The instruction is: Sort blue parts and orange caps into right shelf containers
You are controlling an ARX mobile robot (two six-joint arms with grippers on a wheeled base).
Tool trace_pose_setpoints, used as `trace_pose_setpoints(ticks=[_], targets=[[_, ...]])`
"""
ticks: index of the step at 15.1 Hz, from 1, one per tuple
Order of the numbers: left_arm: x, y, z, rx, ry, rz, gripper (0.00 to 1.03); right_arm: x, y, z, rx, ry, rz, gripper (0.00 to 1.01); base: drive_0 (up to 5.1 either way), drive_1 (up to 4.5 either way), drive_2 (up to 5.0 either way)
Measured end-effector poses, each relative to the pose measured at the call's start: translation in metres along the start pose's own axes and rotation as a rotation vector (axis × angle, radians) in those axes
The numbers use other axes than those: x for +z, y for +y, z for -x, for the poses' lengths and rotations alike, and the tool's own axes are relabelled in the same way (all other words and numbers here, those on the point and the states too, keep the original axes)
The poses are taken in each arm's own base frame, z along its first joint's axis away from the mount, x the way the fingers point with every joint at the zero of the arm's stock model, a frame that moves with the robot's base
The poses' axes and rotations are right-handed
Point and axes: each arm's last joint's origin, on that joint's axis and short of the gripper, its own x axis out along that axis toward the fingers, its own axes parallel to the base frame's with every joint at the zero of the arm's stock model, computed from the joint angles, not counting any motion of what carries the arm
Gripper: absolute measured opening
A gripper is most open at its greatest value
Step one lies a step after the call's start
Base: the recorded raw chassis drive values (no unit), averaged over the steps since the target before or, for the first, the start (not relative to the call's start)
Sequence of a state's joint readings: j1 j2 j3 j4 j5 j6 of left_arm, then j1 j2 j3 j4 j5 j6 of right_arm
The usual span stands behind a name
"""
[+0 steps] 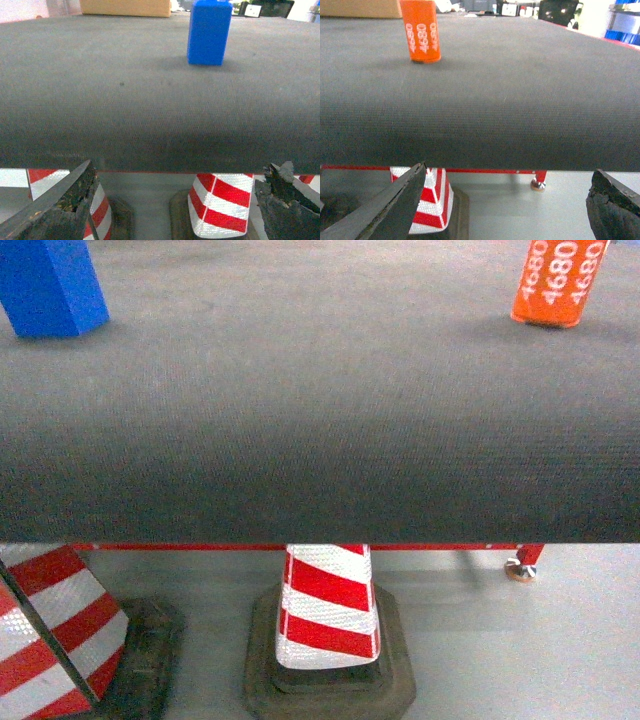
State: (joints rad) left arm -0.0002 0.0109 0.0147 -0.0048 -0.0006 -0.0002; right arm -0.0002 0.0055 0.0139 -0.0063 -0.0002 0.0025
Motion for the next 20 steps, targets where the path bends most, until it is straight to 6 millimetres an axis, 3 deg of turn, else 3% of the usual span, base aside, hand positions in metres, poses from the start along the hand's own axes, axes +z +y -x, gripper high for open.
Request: trace_pose_setpoints(ticks=[20], targets=[[0.0000, 0.0000, 0.0000, 0.000, 0.000, 0.000, 0.98, 0.0001, 0.0000, 0.0000, 0.000, -0.001, 0.000, 0.98, 0.0, 0.00, 0.0]])
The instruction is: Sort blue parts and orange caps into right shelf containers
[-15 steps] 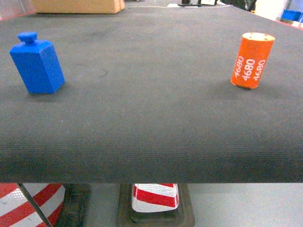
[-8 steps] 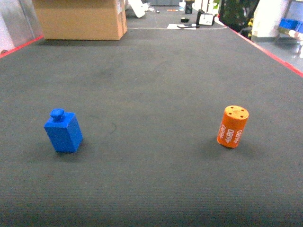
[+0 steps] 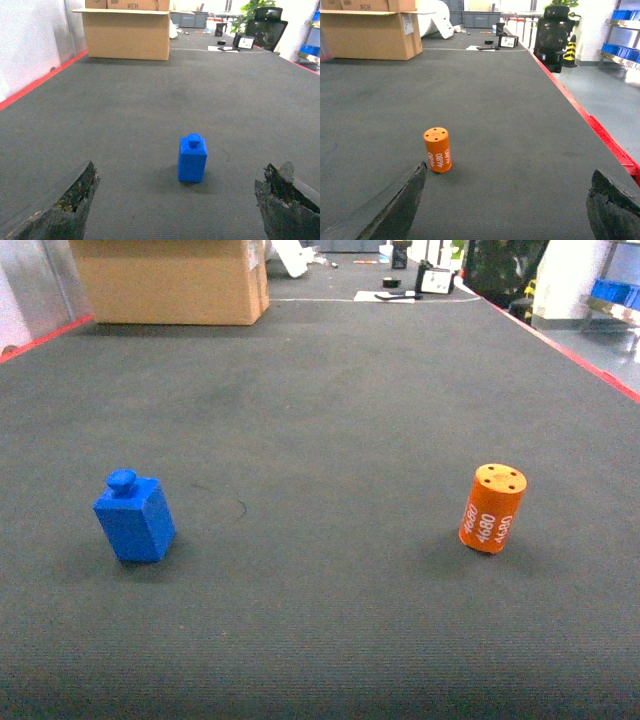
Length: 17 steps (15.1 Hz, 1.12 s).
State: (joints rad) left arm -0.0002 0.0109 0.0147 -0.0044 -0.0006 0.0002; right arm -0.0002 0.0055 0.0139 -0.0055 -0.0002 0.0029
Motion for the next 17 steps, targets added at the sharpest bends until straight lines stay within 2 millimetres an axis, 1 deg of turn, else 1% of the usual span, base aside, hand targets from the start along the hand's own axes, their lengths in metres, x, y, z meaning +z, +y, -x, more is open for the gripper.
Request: trace_pose_setpoints(ticks=[17], targets=[[0.0000, 0.0000, 0.0000, 0.000, 0.000, 0.000, 0.98, 0.0000, 0.0000, 0.0000, 0.000, 0.000, 0.000, 0.98, 0.0, 0.00, 0.0]])
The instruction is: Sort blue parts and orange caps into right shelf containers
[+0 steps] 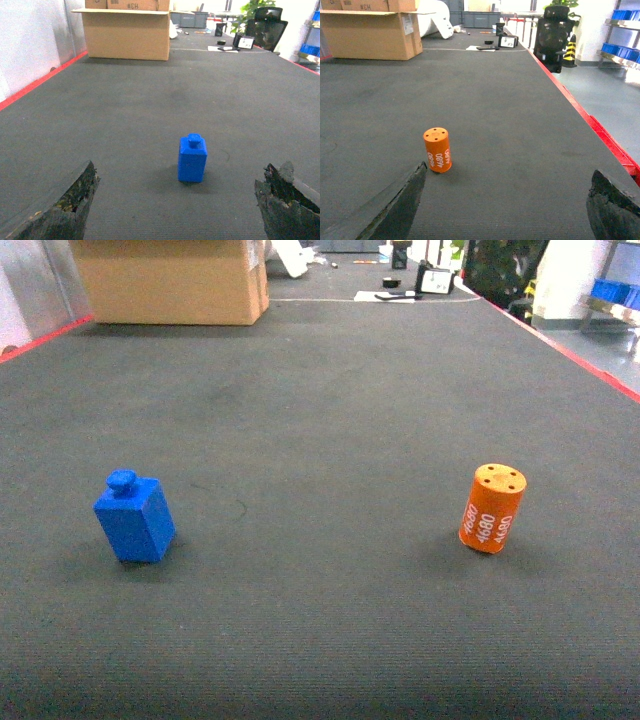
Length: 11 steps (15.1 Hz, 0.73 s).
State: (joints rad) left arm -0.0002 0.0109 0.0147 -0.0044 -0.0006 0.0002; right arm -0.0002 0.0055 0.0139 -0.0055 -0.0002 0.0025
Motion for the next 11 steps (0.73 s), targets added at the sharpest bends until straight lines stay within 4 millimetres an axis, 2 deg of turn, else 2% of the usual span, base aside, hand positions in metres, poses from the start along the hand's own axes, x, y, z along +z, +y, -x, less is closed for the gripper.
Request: trace_pose_setpoints(ticks=[11], targets=[[0.0000, 0.0000, 0.0000, 0.000, 0.000, 0.000, 0.98, 0.0000, 0.0000, 0.0000, 0.000, 0.000, 0.000, 0.98, 0.0, 0.00, 0.0]])
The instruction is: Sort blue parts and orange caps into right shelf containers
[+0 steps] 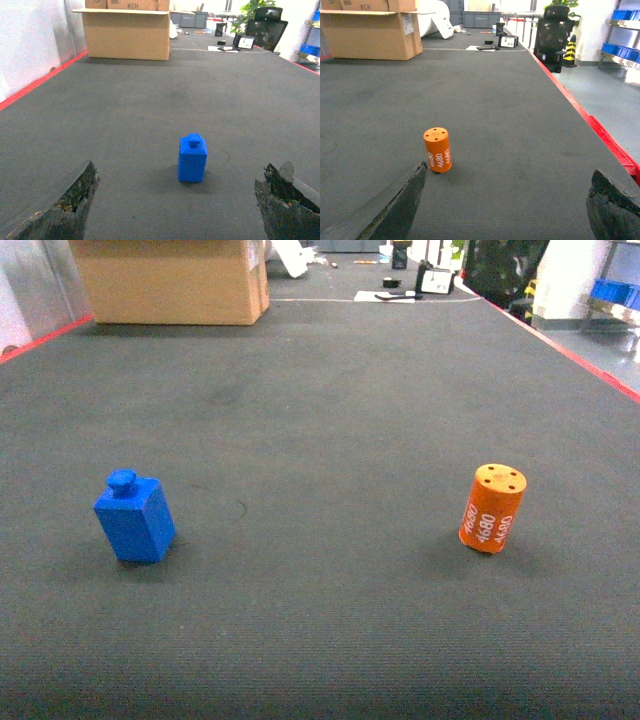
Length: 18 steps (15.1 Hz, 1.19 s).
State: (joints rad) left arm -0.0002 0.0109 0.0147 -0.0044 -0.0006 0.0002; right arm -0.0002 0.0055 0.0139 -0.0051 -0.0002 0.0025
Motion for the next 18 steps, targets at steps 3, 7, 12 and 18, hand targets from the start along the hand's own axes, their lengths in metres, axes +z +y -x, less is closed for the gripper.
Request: trace_pose_setpoints(ticks=[3, 7, 12, 18], targets=[[0.000, 0.000, 0.000, 0.000, 0.000, 0.000, 0.98, 0.000, 0.000, 0.000, 0.000, 0.000, 0.000, 0.98, 0.0, 0.00, 0.0], [-0.003, -0.001, 0.000, 0.054, 0.063, -0.012, 0.98, -0.001, 0.000, 0.000, -0.002, 0.008, 0.000, 0.98, 0.0, 0.00, 0.0], [0.007, -0.005, -0.015, 0.156, 0.082, -0.021, 0.98, 0.003, 0.005, -0.010, -0.007, 0.126, -0.016, 0.98, 0.0, 0.00, 0.0], [0.040, -0.021, -0.105, 0.001, 0.058, 0.040, 0.98, 0.037, 0.030, -0.097, 0.059, 0.147, -0.041, 0.98, 0.0, 0.00, 0.0]])
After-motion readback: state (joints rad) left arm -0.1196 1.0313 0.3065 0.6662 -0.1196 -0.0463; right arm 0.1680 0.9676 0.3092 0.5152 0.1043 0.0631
